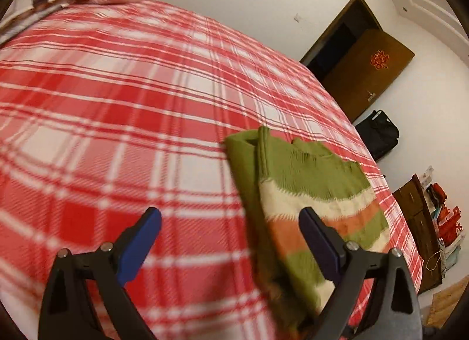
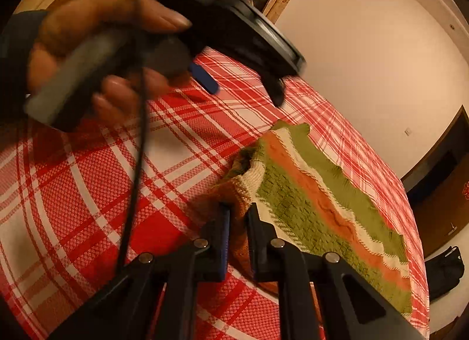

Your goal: Fold small clothes

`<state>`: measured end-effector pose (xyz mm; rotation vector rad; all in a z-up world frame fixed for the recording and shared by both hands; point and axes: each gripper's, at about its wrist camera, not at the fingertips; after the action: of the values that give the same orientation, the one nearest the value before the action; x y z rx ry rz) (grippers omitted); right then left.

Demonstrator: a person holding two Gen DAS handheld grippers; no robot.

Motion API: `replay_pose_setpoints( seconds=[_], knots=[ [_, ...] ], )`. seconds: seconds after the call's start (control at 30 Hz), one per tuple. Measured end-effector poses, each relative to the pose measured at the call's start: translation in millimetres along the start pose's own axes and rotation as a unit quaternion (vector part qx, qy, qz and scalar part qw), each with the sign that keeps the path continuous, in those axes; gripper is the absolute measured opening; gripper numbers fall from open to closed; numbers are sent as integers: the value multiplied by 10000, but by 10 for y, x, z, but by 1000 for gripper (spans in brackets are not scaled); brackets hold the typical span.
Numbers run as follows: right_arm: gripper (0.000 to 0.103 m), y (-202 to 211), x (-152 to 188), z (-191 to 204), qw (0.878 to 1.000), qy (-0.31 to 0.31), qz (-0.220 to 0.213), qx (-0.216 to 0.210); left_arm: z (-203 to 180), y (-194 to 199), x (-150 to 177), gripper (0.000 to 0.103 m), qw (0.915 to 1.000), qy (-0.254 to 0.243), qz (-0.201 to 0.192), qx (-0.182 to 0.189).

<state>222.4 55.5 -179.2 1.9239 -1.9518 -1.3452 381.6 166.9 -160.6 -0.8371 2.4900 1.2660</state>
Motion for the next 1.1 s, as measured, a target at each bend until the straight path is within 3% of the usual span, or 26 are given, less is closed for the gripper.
replay_pose_setpoints(
  seconds=[0.13, 0.37, 0.43, 0.5, 0.63, 1.1],
  knots=[
    [10, -65, 21, -68, 10000, -69, 25, -25, -82, -311, -105, 87, 9998, 89, 164, 31],
    [10, -86, 38, -111, 9999, -80, -50, -88, -186, -504, -154, 74, 9997, -57, 223, 101],
    [10, -80, 47, -104, 9999, -68, -71, -86, -192, -554, -193, 62, 9995, -72, 292, 107],
    [10, -61, 73, -110, 9999, -87, -88, -97, -198, -626, -213, 39, 9992, -82, 383, 67],
    [8, -31, 96, -172, 9998, -147, -155, -62, -196, -653, -245, 17, 9986, -49, 513, 144],
    [7, 175, 323, -664, 9961, -843, -236, 135, -494, -479, -340, 14, 9987, 65, 317, 401]
  ],
)
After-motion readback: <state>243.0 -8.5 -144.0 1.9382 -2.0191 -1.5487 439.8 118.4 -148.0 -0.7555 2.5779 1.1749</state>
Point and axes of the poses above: each gripper's, at about its wrist camera, not at the fingertips, and y roughly against the way its jaws point, z to its left, x to its underside, and after that the axes turned 12 degrees about y, right-handed
